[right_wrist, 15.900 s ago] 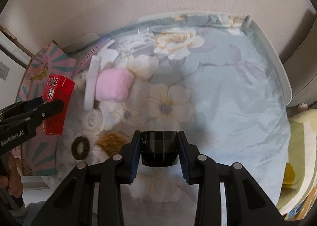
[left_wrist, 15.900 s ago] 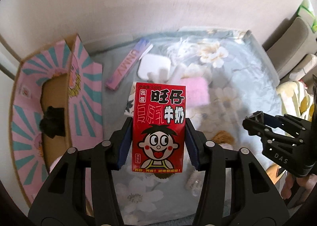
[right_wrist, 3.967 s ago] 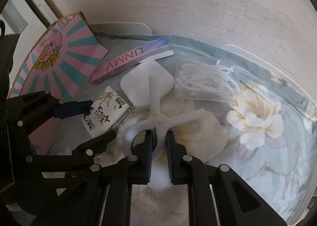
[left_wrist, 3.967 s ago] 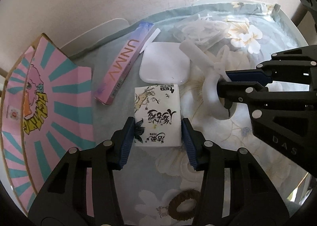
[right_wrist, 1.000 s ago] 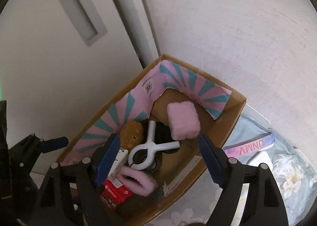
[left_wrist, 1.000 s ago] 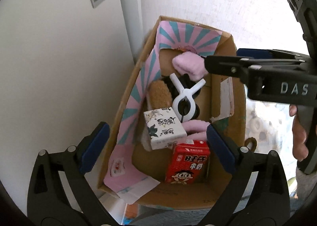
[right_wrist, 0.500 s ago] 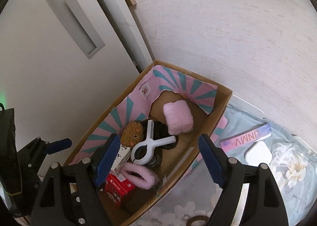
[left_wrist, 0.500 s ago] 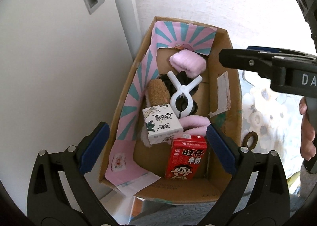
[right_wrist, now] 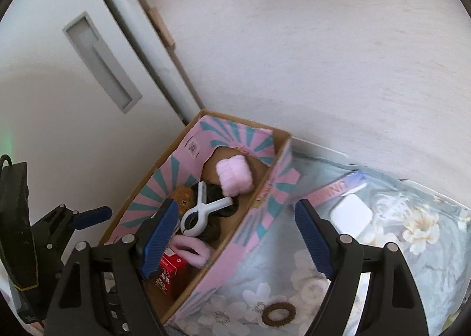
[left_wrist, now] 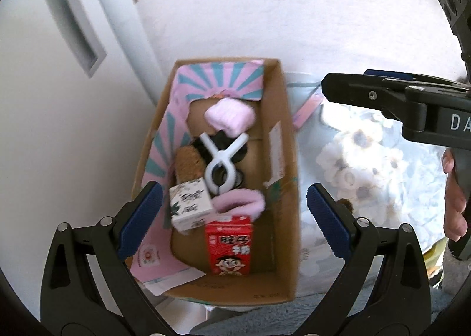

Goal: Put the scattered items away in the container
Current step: 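Move both tools back to the table toward the brown hair tie and tape roll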

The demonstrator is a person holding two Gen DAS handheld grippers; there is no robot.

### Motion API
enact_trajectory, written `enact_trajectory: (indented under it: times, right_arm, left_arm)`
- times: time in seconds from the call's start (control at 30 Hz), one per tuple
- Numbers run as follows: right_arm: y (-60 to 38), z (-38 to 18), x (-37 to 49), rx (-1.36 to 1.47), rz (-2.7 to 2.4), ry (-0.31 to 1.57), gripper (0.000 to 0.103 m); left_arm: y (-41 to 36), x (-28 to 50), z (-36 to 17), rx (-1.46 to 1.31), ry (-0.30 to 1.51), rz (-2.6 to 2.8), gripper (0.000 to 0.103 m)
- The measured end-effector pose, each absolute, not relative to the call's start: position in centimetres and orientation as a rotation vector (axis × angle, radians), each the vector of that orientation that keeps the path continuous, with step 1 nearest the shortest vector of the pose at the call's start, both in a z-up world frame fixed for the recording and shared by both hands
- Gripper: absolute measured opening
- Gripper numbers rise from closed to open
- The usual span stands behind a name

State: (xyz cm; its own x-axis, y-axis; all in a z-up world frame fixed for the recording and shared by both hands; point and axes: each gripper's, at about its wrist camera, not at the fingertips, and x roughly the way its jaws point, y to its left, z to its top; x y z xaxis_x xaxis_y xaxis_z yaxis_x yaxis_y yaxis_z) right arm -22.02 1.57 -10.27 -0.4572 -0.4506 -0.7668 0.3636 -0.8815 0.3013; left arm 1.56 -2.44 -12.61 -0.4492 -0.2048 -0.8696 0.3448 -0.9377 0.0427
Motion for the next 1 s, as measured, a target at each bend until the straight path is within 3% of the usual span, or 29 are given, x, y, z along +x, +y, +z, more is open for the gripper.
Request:
enact_trajectory:
  times: [0.53,0.77,1.0]
  right_arm:
    - [11.8,-5.8,-16.7,1.201,-2.634,-0.18,0.078]
    - [17.2,-5.8,-13.7,1.248,-2.758,-0.254,0.078]
    - [20.6,-8.0,-12.0,1.342,-2.774,-0.355,0.078]
  left_arm:
    - [3.8,-0.8,-8.7,1.448,0.11,-2.7,0.098]
    - [6.9,-2.4,-11.4,1.614,0.127,-2.72,0.098]
    - [10.2,-2.5,-14.9,1.758,0.033,-2.694,0.098]
